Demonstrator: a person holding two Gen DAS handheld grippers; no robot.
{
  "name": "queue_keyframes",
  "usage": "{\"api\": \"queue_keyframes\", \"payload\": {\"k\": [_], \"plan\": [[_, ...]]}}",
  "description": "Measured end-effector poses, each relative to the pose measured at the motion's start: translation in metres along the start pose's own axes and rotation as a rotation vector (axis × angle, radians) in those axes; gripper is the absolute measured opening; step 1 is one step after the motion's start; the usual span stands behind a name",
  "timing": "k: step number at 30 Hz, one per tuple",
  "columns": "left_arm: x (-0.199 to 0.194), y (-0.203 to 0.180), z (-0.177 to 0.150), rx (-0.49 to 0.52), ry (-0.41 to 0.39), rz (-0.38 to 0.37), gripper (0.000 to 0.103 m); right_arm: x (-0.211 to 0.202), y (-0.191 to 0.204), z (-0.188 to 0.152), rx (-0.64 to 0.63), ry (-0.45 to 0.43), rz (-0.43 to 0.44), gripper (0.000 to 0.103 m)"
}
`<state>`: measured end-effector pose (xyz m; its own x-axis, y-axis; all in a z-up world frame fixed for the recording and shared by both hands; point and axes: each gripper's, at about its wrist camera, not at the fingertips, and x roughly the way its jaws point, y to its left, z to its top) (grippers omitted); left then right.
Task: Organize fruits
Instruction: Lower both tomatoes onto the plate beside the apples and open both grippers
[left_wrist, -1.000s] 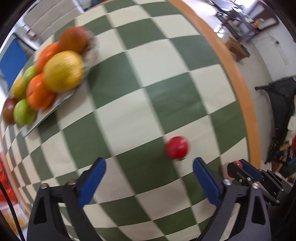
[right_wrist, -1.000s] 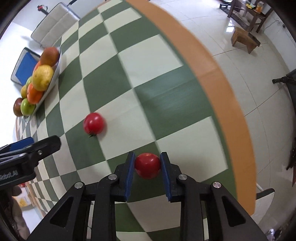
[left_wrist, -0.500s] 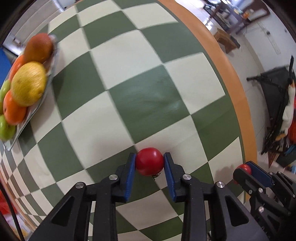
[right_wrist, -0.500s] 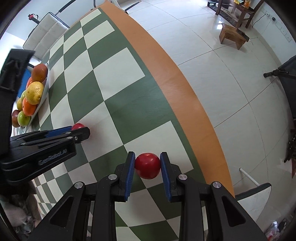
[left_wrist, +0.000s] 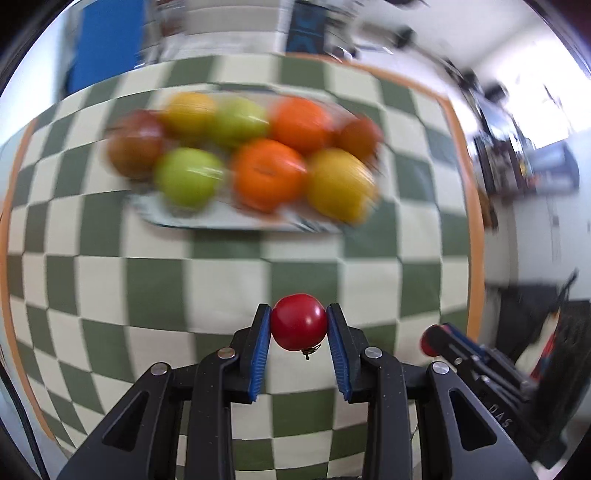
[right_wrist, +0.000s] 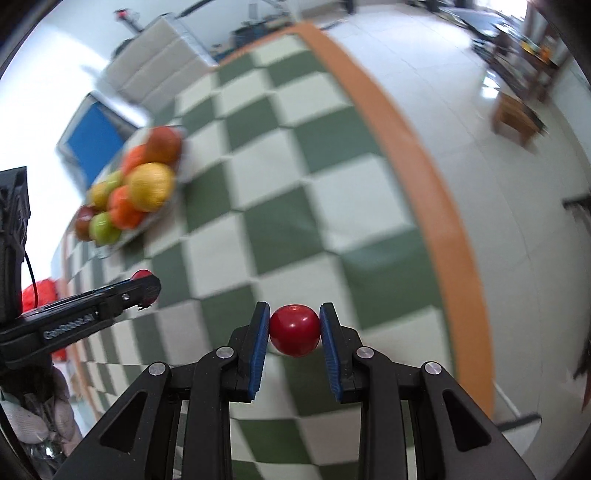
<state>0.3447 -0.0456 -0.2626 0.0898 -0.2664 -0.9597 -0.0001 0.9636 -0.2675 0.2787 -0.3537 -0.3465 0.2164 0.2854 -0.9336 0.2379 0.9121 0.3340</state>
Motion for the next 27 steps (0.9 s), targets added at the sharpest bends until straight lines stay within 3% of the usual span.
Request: {"api": "queue_keyframes", "payload": {"k": [6, 10, 18, 27], "plan": [[-0.001, 0.06, 0.038, -0.185, -0.024, -0.022, 0.028, 0.033, 0.092, 0.036, -0.087, 0.024, 0.167, 0.03], [0.014, 0.081, 0.059, -0.25, -0.003, -0.049, 0.028, 0.062, 0.147, 0.059, -0.131, 0.033, 0.232, 0.03], [0.041, 0.102, 0.077, -0.313, 0.048, -0.075, 0.028, 0.122, 0.207, 0.086, -0.191, 0.121, 0.222, 0.03], [0.046, 0.112, 0.082, -0.341, 0.075, -0.095, 0.032, 0.145, 0.231, 0.089, -0.25, 0.138, 0.183, 0.031]]}}
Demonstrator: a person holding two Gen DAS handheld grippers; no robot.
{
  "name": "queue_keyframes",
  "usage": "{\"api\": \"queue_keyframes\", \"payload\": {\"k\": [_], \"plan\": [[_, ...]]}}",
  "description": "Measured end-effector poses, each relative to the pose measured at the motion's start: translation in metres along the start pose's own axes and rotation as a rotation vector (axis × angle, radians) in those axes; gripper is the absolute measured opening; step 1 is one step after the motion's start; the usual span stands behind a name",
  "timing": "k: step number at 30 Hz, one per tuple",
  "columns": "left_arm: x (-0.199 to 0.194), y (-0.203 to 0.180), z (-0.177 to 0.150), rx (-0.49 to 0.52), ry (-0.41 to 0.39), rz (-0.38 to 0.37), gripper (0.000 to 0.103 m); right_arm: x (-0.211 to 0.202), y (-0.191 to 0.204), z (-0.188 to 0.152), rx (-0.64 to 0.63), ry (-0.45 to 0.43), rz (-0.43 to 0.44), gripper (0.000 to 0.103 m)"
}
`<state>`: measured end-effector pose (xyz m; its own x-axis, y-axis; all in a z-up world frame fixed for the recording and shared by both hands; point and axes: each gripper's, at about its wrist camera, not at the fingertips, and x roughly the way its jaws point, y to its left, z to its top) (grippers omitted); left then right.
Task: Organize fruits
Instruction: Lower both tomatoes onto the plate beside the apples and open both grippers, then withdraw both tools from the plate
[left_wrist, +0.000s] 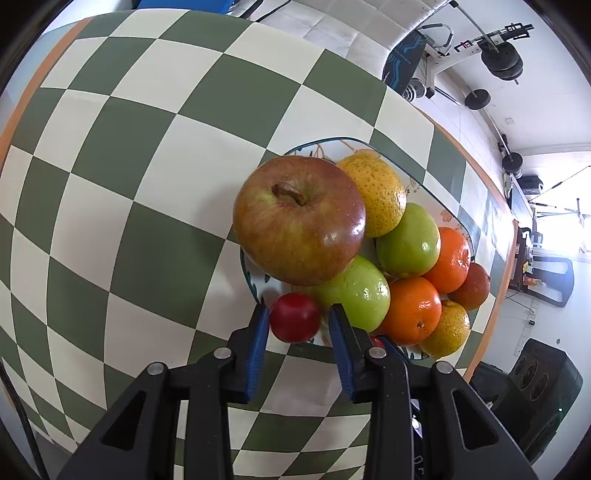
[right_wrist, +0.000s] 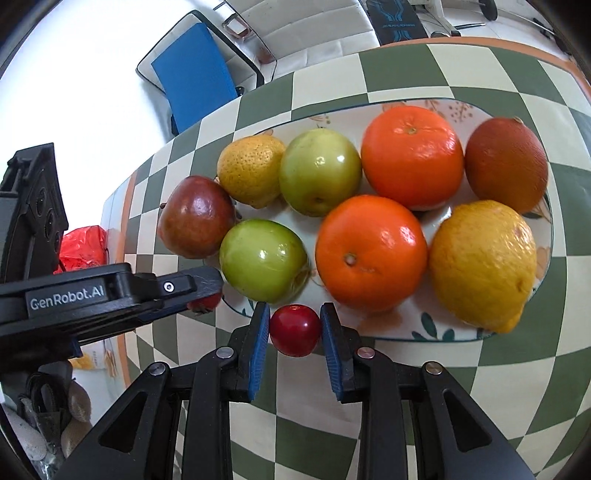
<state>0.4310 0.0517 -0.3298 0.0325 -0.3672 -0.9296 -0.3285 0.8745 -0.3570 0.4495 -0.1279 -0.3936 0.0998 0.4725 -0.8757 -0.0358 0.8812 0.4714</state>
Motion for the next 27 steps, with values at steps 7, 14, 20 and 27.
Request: {"api": "queue_keyframes", "payload": {"k": [7, 14, 20, 27], "plan": [[-0.009, 0.0, -0.005, 0.027, -0.019, 0.056, 0.041, 0.0, 0.001, 0.001, 0.021, 0.001, 0.008, 0.04], [-0.028, -0.007, -0.033, 0.122, -0.108, 0.198, 0.087, -0.041, 0.005, -0.01, -0.015, -0.091, -0.062, 0.069], [-0.035, -0.017, -0.064, 0.193, -0.165, 0.291, 0.091, -0.085, -0.005, -0.024, -0.064, -0.151, -0.261, 0.09], [-0.051, -0.035, -0.091, 0.235, -0.25, 0.348, 0.091, -0.115, -0.021, -0.041, -0.073, -0.186, -0.351, 0.095]]}}
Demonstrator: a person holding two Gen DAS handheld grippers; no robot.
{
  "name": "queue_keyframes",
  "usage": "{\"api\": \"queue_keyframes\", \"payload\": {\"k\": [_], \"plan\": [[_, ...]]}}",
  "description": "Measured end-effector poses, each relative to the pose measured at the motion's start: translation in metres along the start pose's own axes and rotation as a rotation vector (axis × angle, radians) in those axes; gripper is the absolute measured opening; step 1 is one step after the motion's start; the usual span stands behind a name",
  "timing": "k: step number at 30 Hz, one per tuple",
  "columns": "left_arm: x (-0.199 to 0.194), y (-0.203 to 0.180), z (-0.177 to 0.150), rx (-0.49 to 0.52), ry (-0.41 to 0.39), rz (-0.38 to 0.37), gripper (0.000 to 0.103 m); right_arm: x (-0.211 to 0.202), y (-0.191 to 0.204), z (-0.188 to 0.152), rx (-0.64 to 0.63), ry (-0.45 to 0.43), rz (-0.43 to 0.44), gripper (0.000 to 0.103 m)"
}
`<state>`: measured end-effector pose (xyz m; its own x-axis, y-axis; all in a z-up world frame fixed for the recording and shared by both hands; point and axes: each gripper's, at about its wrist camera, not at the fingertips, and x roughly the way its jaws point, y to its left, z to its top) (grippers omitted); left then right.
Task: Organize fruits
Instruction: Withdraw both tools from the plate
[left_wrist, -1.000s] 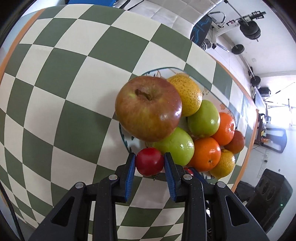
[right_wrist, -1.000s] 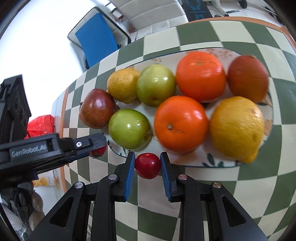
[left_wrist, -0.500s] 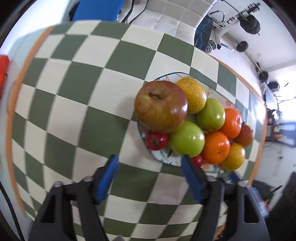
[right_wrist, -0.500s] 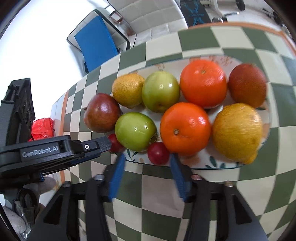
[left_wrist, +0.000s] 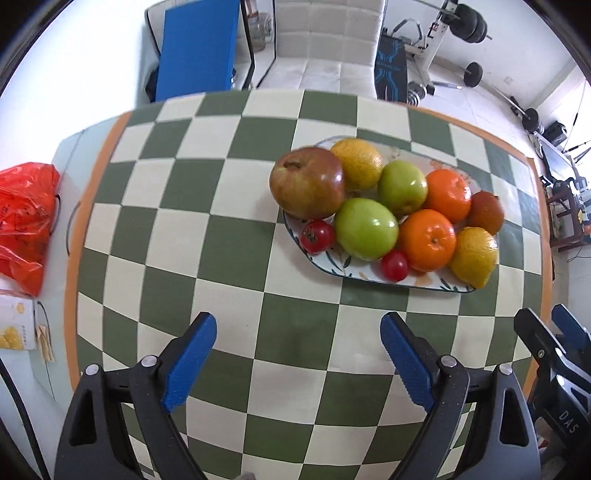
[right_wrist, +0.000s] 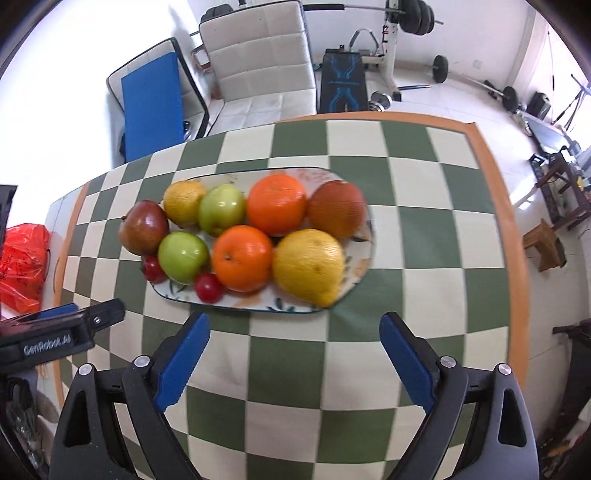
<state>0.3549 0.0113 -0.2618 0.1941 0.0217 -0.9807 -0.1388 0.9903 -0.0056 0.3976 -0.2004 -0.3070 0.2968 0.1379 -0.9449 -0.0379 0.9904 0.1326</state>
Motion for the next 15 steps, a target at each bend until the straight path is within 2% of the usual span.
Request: {"api": "queue_keyframes", "payload": {"k": [6, 15], "plan": [[-0.046, -0.003, -0.016, 0.02, -0.114, 0.028, 0.091, -0.032, -0.003, -0.009, -0.008, -0.059, -0.036, 0.096], [-0.124, -0.001, -0.052, 0.049, -0.252, 0.002, 0.091, -0.103, 0.0, -0.036, 0.006, -0.154, -0.054, 0.096]]}}
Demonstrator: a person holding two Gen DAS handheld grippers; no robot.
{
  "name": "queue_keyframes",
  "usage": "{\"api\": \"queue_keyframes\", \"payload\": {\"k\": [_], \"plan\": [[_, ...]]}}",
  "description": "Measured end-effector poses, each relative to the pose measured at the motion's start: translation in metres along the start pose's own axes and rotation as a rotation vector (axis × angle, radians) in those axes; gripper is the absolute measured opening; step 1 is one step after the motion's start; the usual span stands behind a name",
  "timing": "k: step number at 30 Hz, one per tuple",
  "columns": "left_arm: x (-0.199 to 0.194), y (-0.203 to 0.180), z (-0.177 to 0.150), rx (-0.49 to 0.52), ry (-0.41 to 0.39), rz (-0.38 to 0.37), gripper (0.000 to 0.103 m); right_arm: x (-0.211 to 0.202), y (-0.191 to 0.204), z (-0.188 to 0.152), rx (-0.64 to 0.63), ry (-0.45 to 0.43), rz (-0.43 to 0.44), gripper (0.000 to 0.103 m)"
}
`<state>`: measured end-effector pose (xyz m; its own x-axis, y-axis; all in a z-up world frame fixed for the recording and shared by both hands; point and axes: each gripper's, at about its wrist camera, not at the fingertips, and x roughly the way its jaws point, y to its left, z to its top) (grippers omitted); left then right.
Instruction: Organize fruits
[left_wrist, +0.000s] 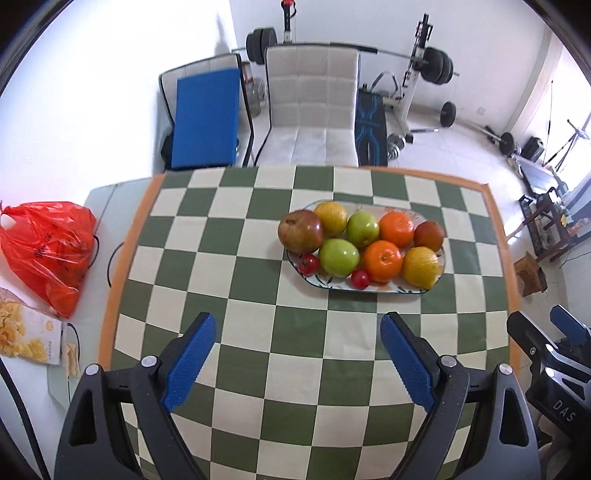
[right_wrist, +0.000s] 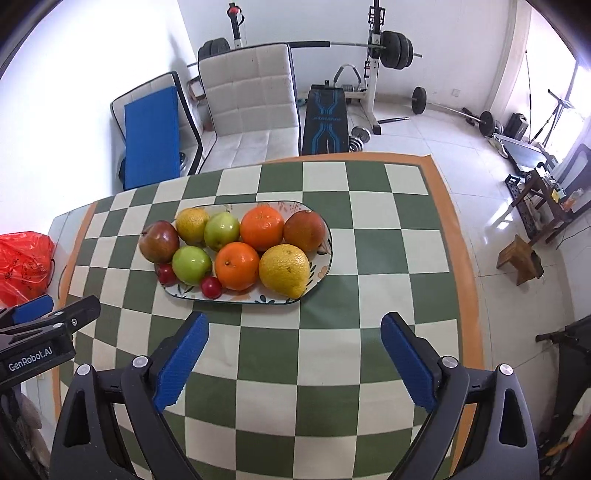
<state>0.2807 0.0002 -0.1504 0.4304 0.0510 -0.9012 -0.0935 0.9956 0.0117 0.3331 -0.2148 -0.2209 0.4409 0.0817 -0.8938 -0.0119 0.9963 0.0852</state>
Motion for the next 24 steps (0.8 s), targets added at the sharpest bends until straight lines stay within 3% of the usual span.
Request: {"api": "queue_keyframes", "payload": {"k": [13, 24], "plan": [[-0.119, 0.005, -0.04, 0.018, -0.166, -0.055, 0.091, -0.138, 0.004, -0.037, -0.005, -0.155, 0.006, 0.1], [-0.18, 0.002, -0.079, 0.048, -0.239, -0.055, 0.091, -0.246, 0.013, -0.08, -0.021, -0.258, 0.012, 0.1]]}}
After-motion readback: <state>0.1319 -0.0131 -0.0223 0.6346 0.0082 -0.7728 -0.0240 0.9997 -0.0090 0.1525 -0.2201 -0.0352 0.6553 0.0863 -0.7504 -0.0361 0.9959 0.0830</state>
